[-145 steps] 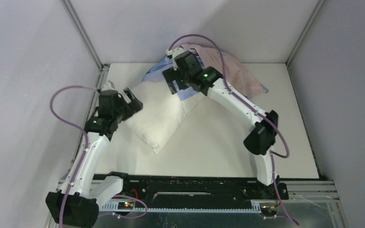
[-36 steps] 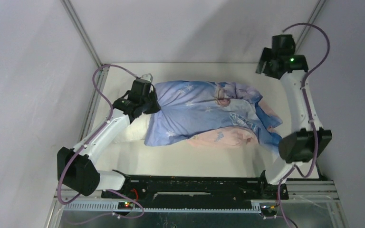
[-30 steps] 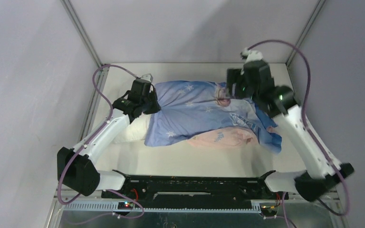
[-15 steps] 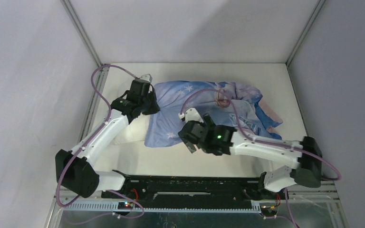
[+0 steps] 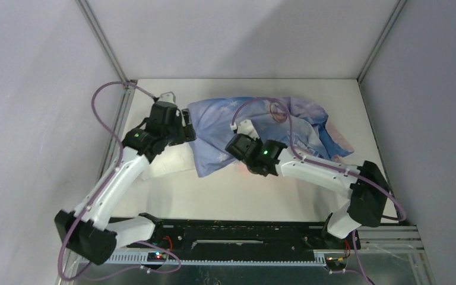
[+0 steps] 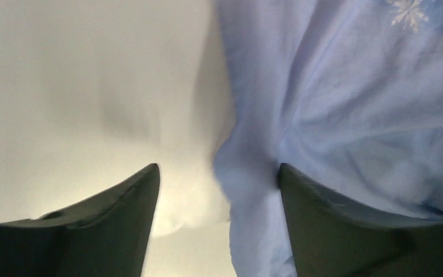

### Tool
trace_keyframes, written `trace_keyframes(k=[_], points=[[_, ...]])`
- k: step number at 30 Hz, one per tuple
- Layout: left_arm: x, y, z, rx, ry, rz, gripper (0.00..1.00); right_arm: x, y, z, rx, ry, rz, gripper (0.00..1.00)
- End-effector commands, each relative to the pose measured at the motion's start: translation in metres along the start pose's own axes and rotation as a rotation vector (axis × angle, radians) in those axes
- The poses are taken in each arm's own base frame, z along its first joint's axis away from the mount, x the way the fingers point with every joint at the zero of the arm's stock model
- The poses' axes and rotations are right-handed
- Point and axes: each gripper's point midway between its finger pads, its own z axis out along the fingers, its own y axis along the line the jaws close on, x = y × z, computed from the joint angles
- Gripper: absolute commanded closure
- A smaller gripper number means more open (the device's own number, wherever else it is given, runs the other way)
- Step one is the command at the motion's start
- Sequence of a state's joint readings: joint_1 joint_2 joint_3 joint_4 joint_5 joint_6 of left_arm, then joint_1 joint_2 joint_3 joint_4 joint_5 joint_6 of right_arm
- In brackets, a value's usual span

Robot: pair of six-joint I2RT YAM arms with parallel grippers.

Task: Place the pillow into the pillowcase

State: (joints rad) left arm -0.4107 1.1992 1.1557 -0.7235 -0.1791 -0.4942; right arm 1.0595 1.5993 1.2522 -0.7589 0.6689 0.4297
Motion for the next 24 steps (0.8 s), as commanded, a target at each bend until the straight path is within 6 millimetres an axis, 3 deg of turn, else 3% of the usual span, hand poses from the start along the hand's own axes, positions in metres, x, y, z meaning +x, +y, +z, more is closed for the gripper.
trace_keyframes(k=[1,10,15,18,19,20,21,24], points=[[-0.016,0.036,-0.040,-0.115,-0.153,-0.037,0.03,-0.044,-0.025,-0.039,-0.053,-0.079,0.111,1.00],[0.035,0.070,-0.037,-0.235,-0.153,-0.083,0.00,-0.087,-0.059,-0.075,-0.094,-0.143,0.169,1.00],[0.042,0.073,-0.010,-0.293,-0.142,-0.050,0.00,-0.112,-0.071,-0.089,-0.117,-0.190,0.195,1.00],[0.029,0.066,0.002,-0.297,-0.173,-0.021,0.01,-0.123,-0.074,-0.097,-0.131,-0.214,0.198,1.00],[0.022,0.063,0.003,-0.298,-0.188,-0.010,0.05,-0.126,-0.074,-0.100,-0.137,-0.221,0.200,1.00],[0.016,0.060,0.004,-0.298,-0.200,0.002,0.16,-0.130,-0.076,-0.103,-0.142,-0.232,0.204,1.00],[0.007,0.055,0.002,-0.286,-0.219,0.013,0.39,-0.132,-0.077,-0.105,-0.146,-0.236,0.204,1.00],[-0.005,0.044,-0.014,-0.258,-0.246,0.068,0.93,-0.137,-0.081,-0.115,-0.155,-0.255,0.203,1.00]])
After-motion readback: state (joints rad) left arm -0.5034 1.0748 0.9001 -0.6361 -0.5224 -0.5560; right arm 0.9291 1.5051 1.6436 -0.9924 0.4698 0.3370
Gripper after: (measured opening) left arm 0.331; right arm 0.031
